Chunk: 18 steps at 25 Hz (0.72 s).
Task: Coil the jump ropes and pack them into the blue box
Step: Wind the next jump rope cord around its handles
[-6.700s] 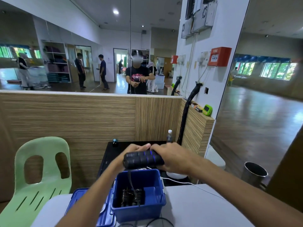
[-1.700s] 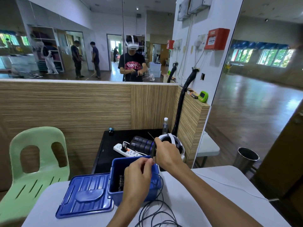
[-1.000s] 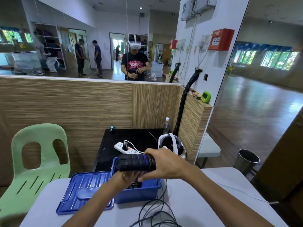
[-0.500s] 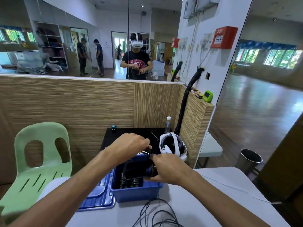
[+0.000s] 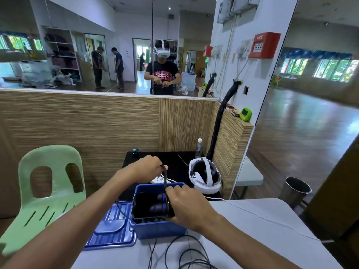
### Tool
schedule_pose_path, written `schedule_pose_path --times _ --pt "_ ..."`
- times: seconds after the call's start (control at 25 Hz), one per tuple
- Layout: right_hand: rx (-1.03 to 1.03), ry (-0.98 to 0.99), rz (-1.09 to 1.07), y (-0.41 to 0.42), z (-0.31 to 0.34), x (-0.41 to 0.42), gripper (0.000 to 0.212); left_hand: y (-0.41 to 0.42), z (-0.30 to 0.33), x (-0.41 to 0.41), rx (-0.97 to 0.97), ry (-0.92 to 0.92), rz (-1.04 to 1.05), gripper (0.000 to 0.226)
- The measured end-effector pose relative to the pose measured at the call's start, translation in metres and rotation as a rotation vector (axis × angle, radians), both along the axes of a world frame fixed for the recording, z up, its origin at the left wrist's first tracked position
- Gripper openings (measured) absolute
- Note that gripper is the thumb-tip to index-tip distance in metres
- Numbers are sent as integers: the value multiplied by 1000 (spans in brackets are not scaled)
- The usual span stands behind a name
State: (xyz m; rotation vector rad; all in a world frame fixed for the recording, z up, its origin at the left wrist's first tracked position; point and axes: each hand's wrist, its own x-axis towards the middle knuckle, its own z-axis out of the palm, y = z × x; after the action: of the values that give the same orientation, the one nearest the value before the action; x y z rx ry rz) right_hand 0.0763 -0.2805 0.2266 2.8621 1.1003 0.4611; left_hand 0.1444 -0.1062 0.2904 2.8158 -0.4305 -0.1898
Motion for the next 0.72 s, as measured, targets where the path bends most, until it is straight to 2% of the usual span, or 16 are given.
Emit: schedule_pose_path --times 0.08,0.24,0.32,0.4,0.44,0.52,0.56,0.6,0.64,0.68,0.72 --pt "-1 29 -70 3 -3 2 45 -8 3 -11 21 -41 1 43" --pt "94 106 -278 -6 4 21 54 -41 3 -63 415 -408 -9 18" --pt "140 102 -335 -13 13 29 60 -52 -4 -84 465 -431 -35 18" --pt "198 102 -363 -19 21 36 64 -58 -19 -98 406 -400 -49 16" --pt "223 100 -362 -20 24 39 64 -57 -24 -105 352 -438 -36 15" --pt "267 81 -360 -21 26 43 64 -55 -42 -108 222 -467 24 32" --pt "298 73 -364 -20 26 43 65 -54 -53 -106 113 -544 52 36" --pt "325 66 -368 -19 26 44 65 -57 -64 -108 -38 -570 98 31" --pt "341 57 -369 -18 26 44 64 -60 -71 -110 -293 -551 151 17" --pt "347 47 -368 -17 26 45 64 -64 -71 -111 -575 -495 251 16" --pt "348 34 -368 -17 26 45 63 -69 -72 -112 -863 -351 332 30"
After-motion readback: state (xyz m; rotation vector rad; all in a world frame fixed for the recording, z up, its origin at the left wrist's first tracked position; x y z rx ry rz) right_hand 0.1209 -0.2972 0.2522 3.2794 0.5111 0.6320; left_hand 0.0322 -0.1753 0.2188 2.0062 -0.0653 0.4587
